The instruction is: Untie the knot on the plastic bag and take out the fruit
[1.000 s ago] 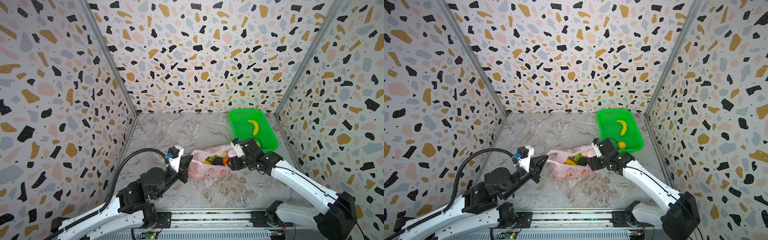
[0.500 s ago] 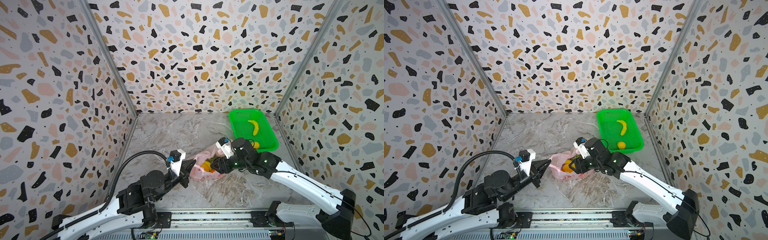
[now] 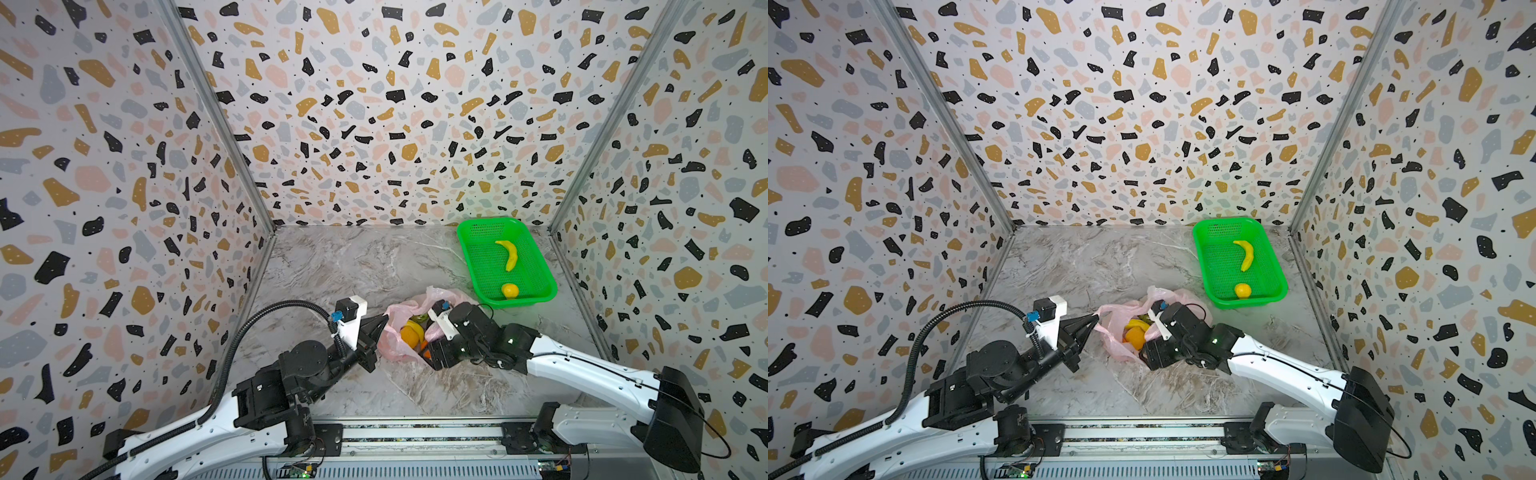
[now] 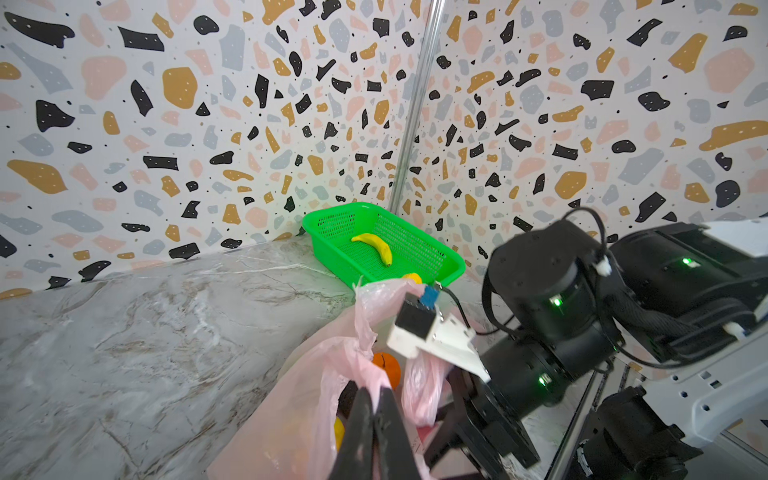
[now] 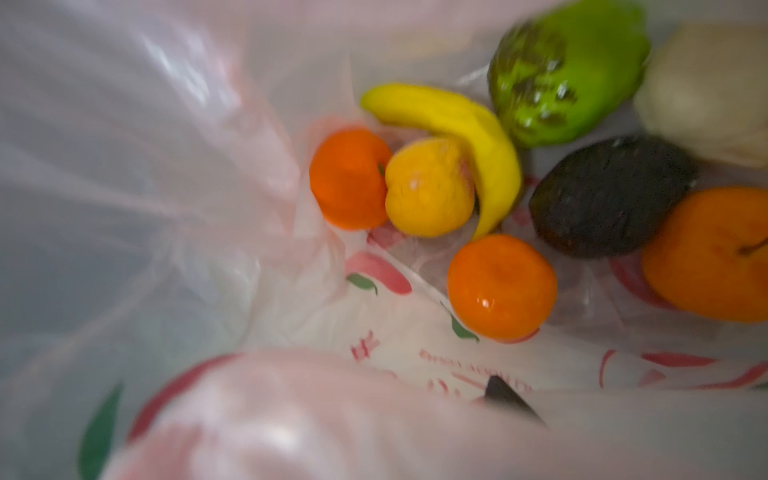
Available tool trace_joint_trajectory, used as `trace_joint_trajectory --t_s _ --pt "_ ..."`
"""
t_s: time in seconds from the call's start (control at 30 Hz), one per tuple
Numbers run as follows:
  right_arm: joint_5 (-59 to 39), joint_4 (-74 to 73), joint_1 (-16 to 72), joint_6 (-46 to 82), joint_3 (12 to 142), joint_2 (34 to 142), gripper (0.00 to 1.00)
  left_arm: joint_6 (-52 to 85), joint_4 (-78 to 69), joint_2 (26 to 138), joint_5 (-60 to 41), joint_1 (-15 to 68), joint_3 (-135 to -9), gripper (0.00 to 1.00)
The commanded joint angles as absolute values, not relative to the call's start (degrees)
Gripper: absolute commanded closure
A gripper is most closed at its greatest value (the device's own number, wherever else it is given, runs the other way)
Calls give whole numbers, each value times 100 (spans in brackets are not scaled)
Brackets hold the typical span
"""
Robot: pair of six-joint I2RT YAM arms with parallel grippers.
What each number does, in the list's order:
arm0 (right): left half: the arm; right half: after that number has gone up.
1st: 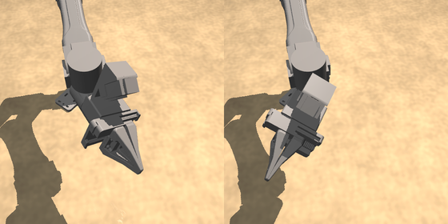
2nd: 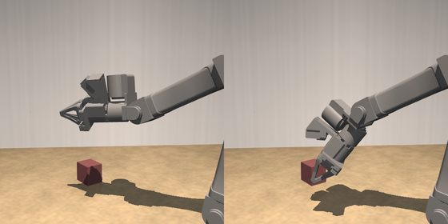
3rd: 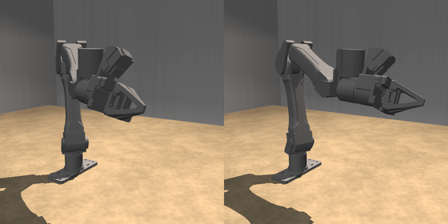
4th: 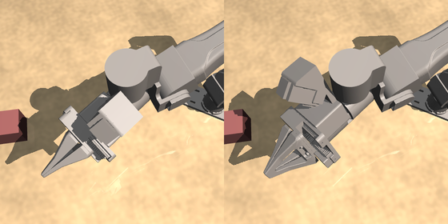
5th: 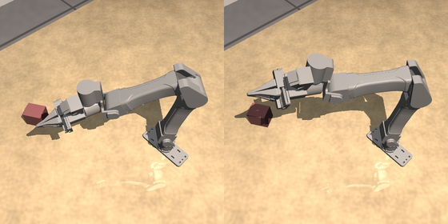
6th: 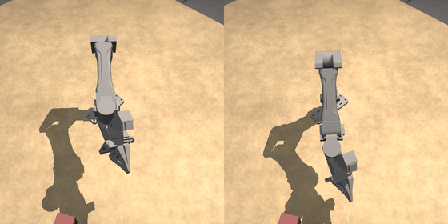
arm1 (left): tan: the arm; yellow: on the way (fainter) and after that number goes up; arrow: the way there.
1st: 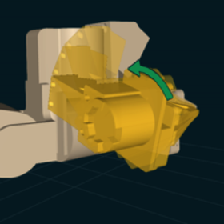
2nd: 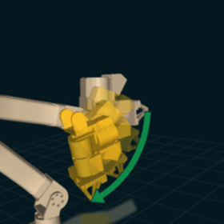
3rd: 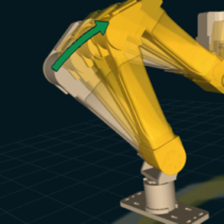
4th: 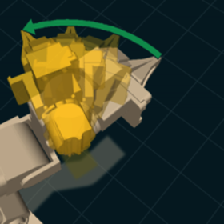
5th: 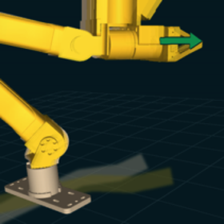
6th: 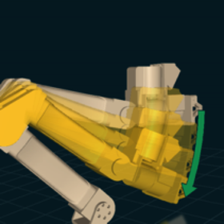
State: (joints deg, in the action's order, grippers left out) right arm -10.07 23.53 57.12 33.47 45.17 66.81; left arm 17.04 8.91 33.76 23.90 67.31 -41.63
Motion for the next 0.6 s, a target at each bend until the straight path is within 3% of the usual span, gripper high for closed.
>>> trace_joint_trajectory --t_s 0.0,0.2,0.57 --pt "-1025 2729 5976 3753 4148 6458 11 1872 556 3407 2519 6768 -4066 100" --pt "-902 2666 5955 3796 4209 6380 2 2100 754 3278 2496 6794 -3682 100" --pt "-1601 3998 5377 3833 5371 5046 3 2048 1120 3066 2577 6815 -3680 100"
